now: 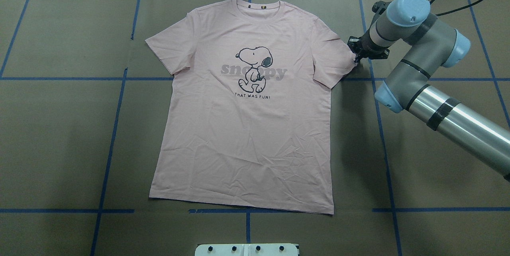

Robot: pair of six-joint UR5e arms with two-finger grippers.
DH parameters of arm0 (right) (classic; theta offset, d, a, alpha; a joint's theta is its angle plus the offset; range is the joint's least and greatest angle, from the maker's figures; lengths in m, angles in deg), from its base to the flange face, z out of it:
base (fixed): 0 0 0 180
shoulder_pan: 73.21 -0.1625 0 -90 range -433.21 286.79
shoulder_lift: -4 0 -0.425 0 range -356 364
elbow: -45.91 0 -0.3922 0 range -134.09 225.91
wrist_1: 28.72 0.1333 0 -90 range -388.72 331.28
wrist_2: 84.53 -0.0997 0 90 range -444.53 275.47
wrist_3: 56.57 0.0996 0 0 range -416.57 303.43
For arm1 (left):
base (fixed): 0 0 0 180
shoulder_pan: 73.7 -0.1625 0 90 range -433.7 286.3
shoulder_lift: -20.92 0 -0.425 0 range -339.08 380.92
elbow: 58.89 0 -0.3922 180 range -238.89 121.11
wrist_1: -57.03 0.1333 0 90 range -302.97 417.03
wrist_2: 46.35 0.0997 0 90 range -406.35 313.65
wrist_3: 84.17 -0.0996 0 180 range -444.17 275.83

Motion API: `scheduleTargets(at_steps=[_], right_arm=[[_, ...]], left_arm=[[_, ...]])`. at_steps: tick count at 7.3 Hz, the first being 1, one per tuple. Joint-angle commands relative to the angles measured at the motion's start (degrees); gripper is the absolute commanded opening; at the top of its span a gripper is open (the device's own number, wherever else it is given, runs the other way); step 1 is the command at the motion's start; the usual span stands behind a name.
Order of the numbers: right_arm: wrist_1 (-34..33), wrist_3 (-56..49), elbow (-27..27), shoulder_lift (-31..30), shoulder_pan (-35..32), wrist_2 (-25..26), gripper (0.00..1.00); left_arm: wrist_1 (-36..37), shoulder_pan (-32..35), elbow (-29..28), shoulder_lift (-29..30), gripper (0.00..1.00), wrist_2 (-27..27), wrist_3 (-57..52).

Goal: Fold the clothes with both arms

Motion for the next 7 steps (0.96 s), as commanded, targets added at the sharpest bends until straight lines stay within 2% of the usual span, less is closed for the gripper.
scheduleTargets(at_steps=[1, 3, 5, 7], right_arm=[[-0.02, 0.07, 0.8, 0.89, 0.23, 0.0, 0.0], [-2.2, 0.42, 0.98, 5.53, 0.93, 1.14, 0.0], [-7.3, 4.35, -0.59, 12.03, 4.17, 6.91, 0.0], [-7.23, 4.73, -7.16, 17.4, 7.26, 11.5, 0.0]], left_arm=[[0.0, 0.01, 0.03, -0.07, 1.0, -0.09, 0.0], [0.0, 0.01, 0.64, -0.33, 1.0, -0.09, 0.0], [0.0, 0.01, 1.34, -0.42, 1.0, -0.09, 0.0], [0.0, 0.01, 1.43, -0.42, 1.0, -0.18, -0.09]])
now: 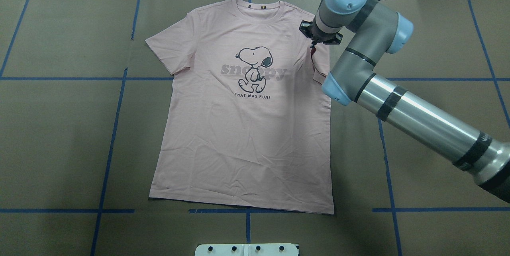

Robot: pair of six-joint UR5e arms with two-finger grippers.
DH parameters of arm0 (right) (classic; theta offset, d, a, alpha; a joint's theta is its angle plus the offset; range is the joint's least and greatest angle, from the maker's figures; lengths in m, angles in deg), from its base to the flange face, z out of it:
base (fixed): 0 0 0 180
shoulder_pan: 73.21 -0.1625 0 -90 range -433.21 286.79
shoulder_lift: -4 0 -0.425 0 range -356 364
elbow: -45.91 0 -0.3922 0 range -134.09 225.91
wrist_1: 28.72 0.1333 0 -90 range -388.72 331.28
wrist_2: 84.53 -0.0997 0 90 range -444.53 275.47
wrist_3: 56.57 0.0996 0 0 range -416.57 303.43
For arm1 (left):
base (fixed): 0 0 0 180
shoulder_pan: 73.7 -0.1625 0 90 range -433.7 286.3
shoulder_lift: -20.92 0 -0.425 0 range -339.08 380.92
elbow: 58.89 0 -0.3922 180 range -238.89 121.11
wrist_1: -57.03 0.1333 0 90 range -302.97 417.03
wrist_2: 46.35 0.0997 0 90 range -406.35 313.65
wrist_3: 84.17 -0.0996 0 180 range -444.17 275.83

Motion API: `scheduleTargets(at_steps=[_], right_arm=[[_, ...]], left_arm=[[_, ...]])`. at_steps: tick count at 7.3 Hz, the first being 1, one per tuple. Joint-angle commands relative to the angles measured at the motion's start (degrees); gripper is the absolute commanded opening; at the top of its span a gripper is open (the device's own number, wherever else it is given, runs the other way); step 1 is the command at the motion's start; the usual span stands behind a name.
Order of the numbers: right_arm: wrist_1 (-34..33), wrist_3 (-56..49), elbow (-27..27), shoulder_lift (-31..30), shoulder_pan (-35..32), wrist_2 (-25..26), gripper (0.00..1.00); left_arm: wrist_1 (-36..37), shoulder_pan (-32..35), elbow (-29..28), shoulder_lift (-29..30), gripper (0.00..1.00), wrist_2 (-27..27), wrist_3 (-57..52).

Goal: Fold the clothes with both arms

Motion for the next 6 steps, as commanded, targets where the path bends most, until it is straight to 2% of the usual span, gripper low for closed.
scheduleTargets(at_steps=[1, 2, 3, 4, 5, 6], right_arm=[[-0.24, 0.48, -5.88, 5.46, 2.19, 3.0, 0.0], [-0.16, 0.48, -8.33, 7.48, 2.81, 4.22, 0.63], [-0.07, 0.3, -8.45, 7.94, 3.86, 7.02, 1.0], [-0.07, 0.21, -8.19, 8.12, 4.13, 7.05, 1.0], [-0.07, 0.3, -7.4, 8.46, 4.13, 6.88, 1.0], [-0.15, 0.21, -5.48, 7.77, 3.87, 6.61, 1.0]], left_arm=[[-0.09, 0.0, 0.11, -0.01, 1.0, -0.85, -0.24], [-0.96, 0.0, 0.03, -0.01, 1.0, -2.51, 0.01], [-1.23, -0.09, 0.03, 0.25, 1.0, -3.31, 0.02], [-4.28, -0.61, 0.03, 0.43, 1.0, -3.41, 0.37], [-9.96, -3.75, -0.5, 0.52, 1.0, -4.02, 8.46], [-19.24, -7.78, -1.02, 0.52, 1.0, -3.67, 18.29]])
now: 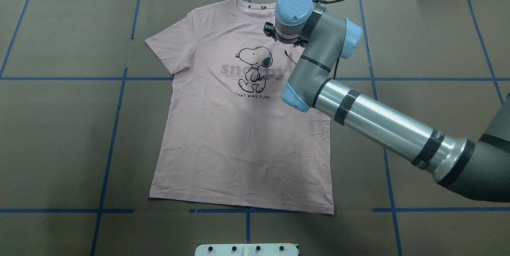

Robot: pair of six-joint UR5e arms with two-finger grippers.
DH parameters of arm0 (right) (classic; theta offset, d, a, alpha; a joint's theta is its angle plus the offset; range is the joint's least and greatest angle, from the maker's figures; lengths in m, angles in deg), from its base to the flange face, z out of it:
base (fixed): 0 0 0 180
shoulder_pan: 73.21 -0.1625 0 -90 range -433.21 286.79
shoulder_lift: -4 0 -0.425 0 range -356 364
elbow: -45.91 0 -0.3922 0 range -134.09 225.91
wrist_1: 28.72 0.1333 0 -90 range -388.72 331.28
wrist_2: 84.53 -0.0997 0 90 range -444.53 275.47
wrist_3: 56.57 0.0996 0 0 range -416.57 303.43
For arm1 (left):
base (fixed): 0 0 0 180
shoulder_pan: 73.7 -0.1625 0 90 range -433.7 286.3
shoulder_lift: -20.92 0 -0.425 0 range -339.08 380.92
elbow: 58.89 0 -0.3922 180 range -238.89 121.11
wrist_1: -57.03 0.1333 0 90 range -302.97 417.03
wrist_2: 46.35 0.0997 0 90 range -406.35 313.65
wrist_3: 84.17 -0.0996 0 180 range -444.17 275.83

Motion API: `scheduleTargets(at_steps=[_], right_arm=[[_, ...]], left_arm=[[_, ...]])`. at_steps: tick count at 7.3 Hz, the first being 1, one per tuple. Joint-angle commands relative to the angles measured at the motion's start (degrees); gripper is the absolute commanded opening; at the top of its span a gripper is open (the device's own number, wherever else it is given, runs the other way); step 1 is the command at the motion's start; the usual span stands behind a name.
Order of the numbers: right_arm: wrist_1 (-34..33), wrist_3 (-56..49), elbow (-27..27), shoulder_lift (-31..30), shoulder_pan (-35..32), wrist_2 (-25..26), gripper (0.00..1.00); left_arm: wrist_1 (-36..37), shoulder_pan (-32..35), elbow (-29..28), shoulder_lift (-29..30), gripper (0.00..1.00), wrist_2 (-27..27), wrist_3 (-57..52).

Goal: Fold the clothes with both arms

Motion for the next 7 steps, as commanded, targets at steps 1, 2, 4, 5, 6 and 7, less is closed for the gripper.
scheduleTargets(at_steps=[1, 2, 4, 5, 6, 7], right_arm=[[-0.06, -0.49, 4.93, -1.96, -2.1, -3.07, 1.0], [-0.06, -1.1, 9.57, -5.72, -5.33, -9.28, 1.0], [0.02, -8.19, 13.03, -10.39, -11.66, -20.53, 1.0], [0.02, -11.1, 15.05, -12.68, -14.04, -25.81, 1.0], [0.11, -14.69, 18.46, -16.7, -16.24, -29.86, 1.0], [0.03, -19.86, 24.41, -21.53, -17.83, -33.47, 1.0]], left_arm=[[-14.98, -8.48, -1.0, 1.55, 1.0, 0.42, 20.98], [-15.56, -14.01, -2.22, 6.52, 1.0, 1.29, 28.66], [-15.3, -23.41, -9.14, 15.76, 1.0, 15.03, 40.02], [-15.74, -25.73, -12.4, 17.63, 0.99, 21.28, 43.99], [-16.18, -28.89, -15.82, 20.08, 0.99, 22.64, 45.77], [-16.27, -30.83, -20.38, 24.46, 0.98, 25.53, 48.22]])
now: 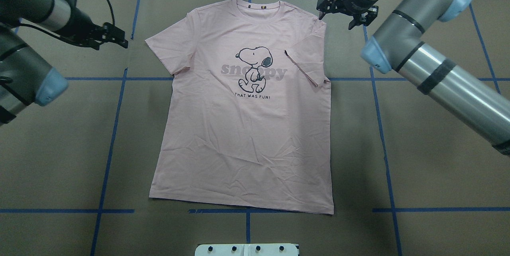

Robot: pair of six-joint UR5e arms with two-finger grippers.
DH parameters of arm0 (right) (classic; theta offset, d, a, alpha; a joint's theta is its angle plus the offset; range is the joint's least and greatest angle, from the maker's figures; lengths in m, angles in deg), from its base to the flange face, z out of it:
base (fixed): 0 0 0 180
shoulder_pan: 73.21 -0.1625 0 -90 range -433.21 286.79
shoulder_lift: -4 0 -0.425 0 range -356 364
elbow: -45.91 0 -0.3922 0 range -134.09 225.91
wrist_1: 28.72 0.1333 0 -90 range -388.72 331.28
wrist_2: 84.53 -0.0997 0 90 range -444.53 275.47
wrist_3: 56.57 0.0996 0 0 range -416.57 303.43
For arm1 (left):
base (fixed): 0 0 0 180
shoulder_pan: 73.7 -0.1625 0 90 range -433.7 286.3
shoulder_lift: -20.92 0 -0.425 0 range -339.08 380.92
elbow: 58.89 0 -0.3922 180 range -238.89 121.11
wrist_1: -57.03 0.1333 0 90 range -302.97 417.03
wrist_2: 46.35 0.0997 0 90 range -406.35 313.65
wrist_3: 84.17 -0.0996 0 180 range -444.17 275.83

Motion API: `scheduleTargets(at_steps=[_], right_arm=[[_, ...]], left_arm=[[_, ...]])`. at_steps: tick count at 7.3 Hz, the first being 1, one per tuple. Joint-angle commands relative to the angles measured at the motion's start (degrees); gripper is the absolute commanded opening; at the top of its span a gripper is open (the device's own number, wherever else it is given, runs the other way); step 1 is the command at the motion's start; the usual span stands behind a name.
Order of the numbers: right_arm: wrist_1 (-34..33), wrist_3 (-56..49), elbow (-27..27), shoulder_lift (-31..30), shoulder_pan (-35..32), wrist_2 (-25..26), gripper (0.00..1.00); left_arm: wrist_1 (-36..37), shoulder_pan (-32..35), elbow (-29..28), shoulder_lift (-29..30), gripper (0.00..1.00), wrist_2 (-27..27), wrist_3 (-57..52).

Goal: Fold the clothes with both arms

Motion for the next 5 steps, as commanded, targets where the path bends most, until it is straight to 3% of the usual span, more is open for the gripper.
scheduleTargets(at_steps=[1, 4, 5], right_arm=[[0.05, -9.95, 10.49, -10.24, -3.46, -7.94, 1.0], [0.05, -14.29, 11.85, -11.0, -7.41, -10.25, 1.0], [-0.03, -16.04, 11.85, -11.0, -8.12, -11.56, 1.0]], left_arm=[[-0.78, -3.39, -5.47, 4.39, 0.96, 4.69, 3.58], [-6.32, -1.74, -8.81, 4.3, 0.83, 10.5, 3.41], [-11.46, -1.64, -12.99, 4.99, 0.83, 10.5, 3.41]])
